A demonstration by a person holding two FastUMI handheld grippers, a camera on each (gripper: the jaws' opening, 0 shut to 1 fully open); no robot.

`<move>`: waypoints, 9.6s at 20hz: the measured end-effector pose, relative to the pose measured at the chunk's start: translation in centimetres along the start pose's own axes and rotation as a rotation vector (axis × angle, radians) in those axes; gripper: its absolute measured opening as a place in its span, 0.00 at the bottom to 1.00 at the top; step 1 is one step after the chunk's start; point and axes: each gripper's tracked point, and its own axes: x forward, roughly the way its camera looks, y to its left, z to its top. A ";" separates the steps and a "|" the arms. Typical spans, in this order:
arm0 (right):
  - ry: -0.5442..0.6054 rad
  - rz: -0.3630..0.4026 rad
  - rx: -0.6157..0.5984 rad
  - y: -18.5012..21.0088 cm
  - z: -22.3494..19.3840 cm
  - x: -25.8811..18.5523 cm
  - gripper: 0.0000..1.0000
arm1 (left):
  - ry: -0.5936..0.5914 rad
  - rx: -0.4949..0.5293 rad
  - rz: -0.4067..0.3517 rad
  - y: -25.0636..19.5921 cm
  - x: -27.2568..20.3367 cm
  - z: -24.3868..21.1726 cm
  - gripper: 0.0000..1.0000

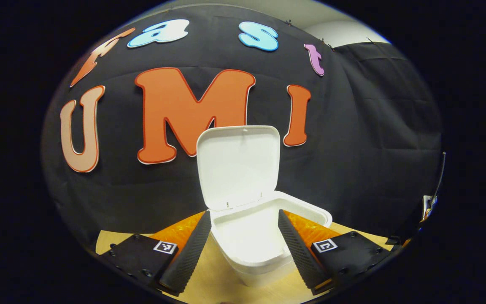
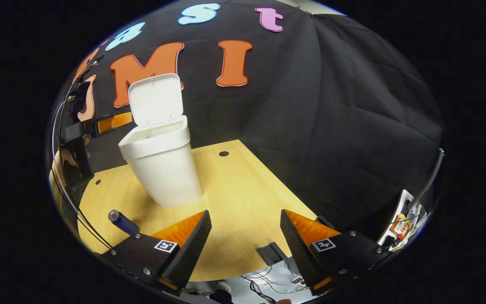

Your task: Press the lid of the desktop garbage bin to open it, pick up the crumpled paper on the desktop and throw it into the bin, then pick up the pop can on the desktop and drop it into the bin, and finally close the garbage bin lid.

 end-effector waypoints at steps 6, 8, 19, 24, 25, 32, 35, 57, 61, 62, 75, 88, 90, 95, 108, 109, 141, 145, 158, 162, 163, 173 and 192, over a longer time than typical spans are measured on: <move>-0.011 0.091 -0.058 4.9 0.9 0.6 1.00 | -0.011 -0.043 0.099 5.6 -3.3 -0.2 1.00; -0.010 0.126 -0.083 6.8 1.0 0.8 1.00 | -0.015 -0.045 0.136 7.9 -4.7 -0.3 1.00; 0.041 0.368 -0.224 21.1 -0.2 1.0 1.00 | 0.011 -0.055 0.356 20.9 -12.9 -2.5 0.98; 0.067 0.454 -0.306 28.4 -1.2 0.8 0.99 | 0.032 -0.057 0.421 26.0 -16.4 -4.2 1.00; 0.072 0.467 -0.317 29.7 -1.5 0.7 1.00 | 0.036 -0.057 0.431 27.0 -17.0 -4.5 1.00; 0.157 0.536 -0.389 37.0 -4.6 2.1 1.00 | 0.041 -0.055 0.483 32.1 -19.6 -6.3 1.00; 0.195 0.540 -0.417 38.9 -6.2 3.2 1.00 | 0.045 -0.044 0.491 33.5 -19.3 -6.8 1.00; 0.369 0.492 -0.537 39.8 -17.9 11.1 0.83 | 0.098 -0.040 0.485 35.8 -18.1 -10.2 1.00; 0.345 0.505 -0.494 39.6 -16.3 10.7 0.78 | 0.093 -0.030 0.477 35.5 -17.7 -9.9 1.00; 0.348 0.511 -0.464 39.6 -15.5 10.5 0.78 | 0.091 -0.029 0.475 35.5 -17.5 -9.9 1.00; 0.191 0.483 -0.421 40.0 -9.8 9.2 0.77 | 0.061 -0.038 0.423 33.2 -15.5 -8.4 1.00; 0.043 0.395 -0.401 40.8 -6.1 8.8 0.77 | 0.050 -0.058 0.409 32.0 -14.1 -8.0 1.00; 0.012 0.376 -0.404 41.5 -4.6 9.6 0.77 | 0.051 -0.058 0.418 32.3 -14.3 -8.1 1.00; -0.060 0.334 -0.404 40.2 0.8 11.7 0.77 | 0.041 -0.052 0.461 33.6 -15.3 -8.1 1.00; 0.053 0.282 -0.346 38.5 2.4 22.9 0.80 | 0.048 -0.065 0.551 35.9 -18.1 -8.7 1.00; 0.062 0.276 -0.341 38.5 2.1 23.5 0.80 | 0.049 -0.068 0.555 36.0 -18.1 -8.7 1.00; 0.002 0.402 -0.343 45.5 19.4 14.1 0.98 | 0.020 -0.093 0.548 36.8 -19.7 -8.1 1.00; 0.012 0.402 -0.374 47.9 21.1 15.3 0.98 | 0.029 -0.096 0.566 37.5 -20.1 -8.6 1.00; 0.093 0.310 -0.336 48.9 21.4 24.3 0.99 | 0.069 -0.086 0.608 39.1 -21.1 -9.7 1.00; 0.112 0.323 -0.369 48.9 20.0 24.2 0.99 | 0.076 -0.088 0.604 39.2 -20.8 -9.9 1.00; 0.117 0.328 -0.366 48.9 19.6 24.1 0.99 | 0.079 -0.094 0.599 39.2 -20.7 -9.8 1.00; 0.193 0.359 -0.333 46.7 13.6 21.8 0.99 | 0.048 -0.091 0.564 38.7 -19.6 -8.3 1.00; 0.308 0.310 -0.289 42.8 0.8 21.5 0.99 | 0.063 -0.095 0.531 37.1 -22.9 -9.5 1.00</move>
